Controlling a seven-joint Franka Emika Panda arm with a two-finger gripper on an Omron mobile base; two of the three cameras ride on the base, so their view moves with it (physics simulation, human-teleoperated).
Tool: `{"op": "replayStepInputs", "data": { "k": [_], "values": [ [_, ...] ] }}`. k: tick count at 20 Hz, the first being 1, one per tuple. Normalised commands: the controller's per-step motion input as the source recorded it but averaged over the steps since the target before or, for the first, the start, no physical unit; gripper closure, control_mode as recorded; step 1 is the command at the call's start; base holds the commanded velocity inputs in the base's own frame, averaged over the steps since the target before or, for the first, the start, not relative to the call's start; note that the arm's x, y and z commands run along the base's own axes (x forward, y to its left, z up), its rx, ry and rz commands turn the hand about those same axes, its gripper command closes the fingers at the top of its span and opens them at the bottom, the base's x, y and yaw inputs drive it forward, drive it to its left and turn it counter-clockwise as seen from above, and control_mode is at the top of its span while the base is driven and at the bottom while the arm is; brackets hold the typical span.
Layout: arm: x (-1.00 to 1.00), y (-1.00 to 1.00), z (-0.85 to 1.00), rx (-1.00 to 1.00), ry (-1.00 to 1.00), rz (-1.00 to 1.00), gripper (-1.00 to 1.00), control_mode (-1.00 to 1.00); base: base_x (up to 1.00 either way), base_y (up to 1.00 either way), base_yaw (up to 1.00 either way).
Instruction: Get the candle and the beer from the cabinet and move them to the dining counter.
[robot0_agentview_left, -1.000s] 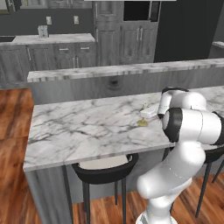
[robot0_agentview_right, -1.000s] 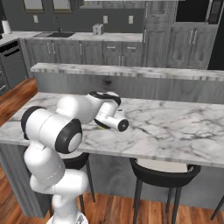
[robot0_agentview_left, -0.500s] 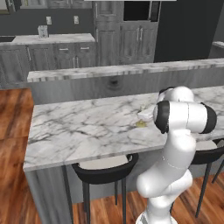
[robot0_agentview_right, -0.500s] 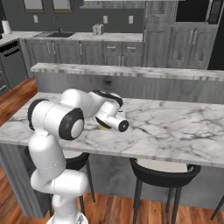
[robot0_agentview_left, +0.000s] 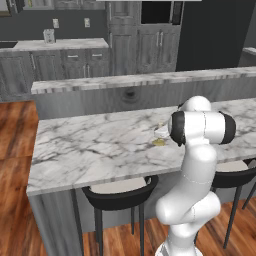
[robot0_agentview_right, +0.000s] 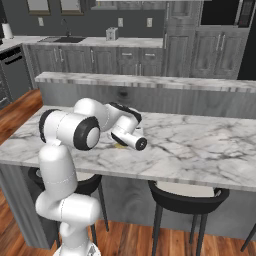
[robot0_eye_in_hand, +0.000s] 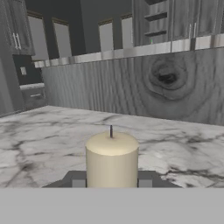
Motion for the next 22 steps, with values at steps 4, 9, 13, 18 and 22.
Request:
{"op": "replayStepInputs", "data": {
  "k": [4,9,13,18,22],
  "values": [
    [0.16,0.0,-0.22,0.0,0.0,0.0,1.0,-1.0,0.0,0.0,0.0],
    [0.09,0.0,-0.26,0.0,0.0,0.0,1.0,-1.0,0.0,0.0,0.0],
    [0.06,0.0,-0.25,0.0,0.0,0.0,1.0,-1.0,0.0,0.0,0.0],
    [0.0,0.0,0.0,0.0,0.0,0.0,1.0,-1.0,0.0,0.0,0.0],
    [0.0,0.0,0.0,0.0,0.0,0.0,1.0,-1.0,0.0,0.0,0.0]
  ]
}}
